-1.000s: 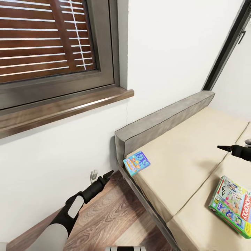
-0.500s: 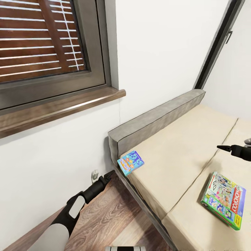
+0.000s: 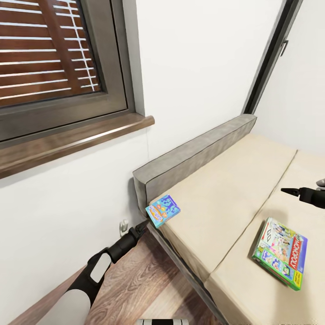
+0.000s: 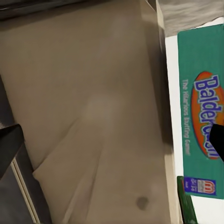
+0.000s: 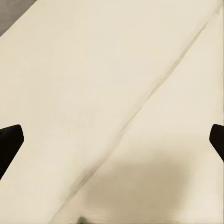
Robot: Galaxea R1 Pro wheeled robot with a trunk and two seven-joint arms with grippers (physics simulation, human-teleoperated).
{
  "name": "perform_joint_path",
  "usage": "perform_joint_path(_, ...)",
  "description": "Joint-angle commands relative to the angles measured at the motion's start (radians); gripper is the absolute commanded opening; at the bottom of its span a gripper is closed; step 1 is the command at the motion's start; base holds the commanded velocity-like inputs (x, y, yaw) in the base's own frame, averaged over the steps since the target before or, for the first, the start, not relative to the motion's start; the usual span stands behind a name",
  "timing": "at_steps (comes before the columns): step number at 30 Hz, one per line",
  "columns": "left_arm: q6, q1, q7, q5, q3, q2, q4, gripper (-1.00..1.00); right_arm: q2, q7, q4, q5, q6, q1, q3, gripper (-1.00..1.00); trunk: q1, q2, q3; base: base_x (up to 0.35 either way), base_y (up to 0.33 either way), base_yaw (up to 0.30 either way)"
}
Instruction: Put all the toys in the child's room - the three board games (two on the bed and one on the table), the two jigsaw puzzles on the table, and the tennis ball on the table - inside the toy box on the table in the child's room.
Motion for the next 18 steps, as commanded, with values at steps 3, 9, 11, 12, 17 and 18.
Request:
perform_joint_path(3,0.009,-0.001,-0.012,0.002,0.004,-0.001,-0.001,1.0,0.0,-0.001,-0.004,-0.006,0.007,-0.001,-0.001,1.0,0.0,0.0,-0.001,0.0,0.0,-0.053)
perform_joint_path(9,0.009,-0.001,-0.021,0.001,0.004,-0.001,-0.002,1.0,0.0,-0.001,-0.008,-0.005,0.007,0.004,-0.001,1.0,0.0,0.0,-0.001,0.0,0.0,-0.021)
perform_joint_path(11,0.009,-0.001,-0.024,0.001,0.004,-0.001,-0.003,1.0,0.0,-0.001,-0.012,-0.005,0.007,0.006,-0.001,1.0,0.0,0.0,-0.001,0.0,0.0,-0.01)
perform_joint_path(12,0.009,-0.001,-0.026,0.001,0.004,-0.001,-0.003,1.0,0.0,-0.001,-0.014,-0.005,0.007,0.006,-0.001,1.0,0.0,0.0,-0.001,0.0,0.0,-0.007)
perform_joint_path(17,0.009,-0.001,-0.031,0.001,0.004,-0.002,-0.005,1.0,0.0,-0.001,-0.02,-0.006,0.007,0.012,-0.001,1.0,0.0,0.0,-0.001,0.0,0.0,-0.004)
perform_joint_path(18,0.009,-0.001,-0.031,0.001,0.004,-0.002,-0.005,1.0,0.0,-0.001,-0.02,-0.006,0.007,0.012,-0.001,1.0,0.0,0.0,-0.001,0.0,0.0,-0.002)
